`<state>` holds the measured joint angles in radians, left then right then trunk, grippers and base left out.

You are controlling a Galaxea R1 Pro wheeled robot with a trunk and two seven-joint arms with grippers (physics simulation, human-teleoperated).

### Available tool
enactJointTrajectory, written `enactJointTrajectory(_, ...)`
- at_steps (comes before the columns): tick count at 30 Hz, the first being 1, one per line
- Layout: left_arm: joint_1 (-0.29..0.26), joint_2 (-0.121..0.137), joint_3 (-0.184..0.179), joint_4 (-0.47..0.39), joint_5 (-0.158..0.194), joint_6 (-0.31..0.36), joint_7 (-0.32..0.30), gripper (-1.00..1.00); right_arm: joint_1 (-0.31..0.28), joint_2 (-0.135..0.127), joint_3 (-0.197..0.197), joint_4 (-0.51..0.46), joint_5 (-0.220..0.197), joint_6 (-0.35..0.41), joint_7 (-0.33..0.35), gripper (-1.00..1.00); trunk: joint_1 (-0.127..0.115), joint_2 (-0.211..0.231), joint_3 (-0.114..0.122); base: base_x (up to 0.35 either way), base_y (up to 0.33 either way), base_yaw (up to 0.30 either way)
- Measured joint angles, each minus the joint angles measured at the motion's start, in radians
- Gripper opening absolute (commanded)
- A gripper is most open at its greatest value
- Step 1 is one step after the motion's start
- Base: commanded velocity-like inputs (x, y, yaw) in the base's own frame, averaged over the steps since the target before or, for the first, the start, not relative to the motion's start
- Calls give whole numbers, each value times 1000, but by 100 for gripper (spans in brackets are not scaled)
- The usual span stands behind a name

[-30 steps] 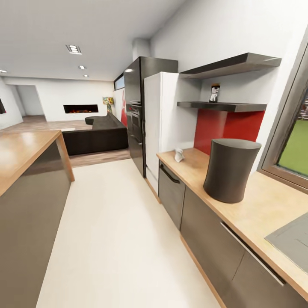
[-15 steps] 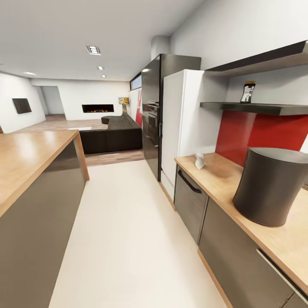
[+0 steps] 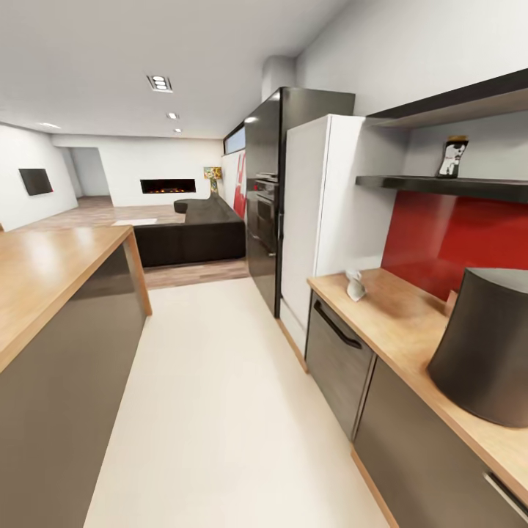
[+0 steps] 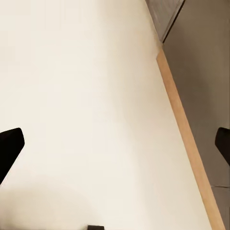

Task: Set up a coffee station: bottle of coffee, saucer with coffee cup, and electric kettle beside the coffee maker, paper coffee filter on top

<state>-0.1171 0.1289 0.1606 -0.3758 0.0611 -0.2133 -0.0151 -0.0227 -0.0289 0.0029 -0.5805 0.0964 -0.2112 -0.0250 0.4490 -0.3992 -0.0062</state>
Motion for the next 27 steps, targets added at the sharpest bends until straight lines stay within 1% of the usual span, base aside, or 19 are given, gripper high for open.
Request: enactJointTrajectory(27, 0, 0, 0, 1, 0, 0, 0, 100, 0, 0, -5, 0, -3, 0, 0, 100, 0, 0, 0, 333, 92, 0)
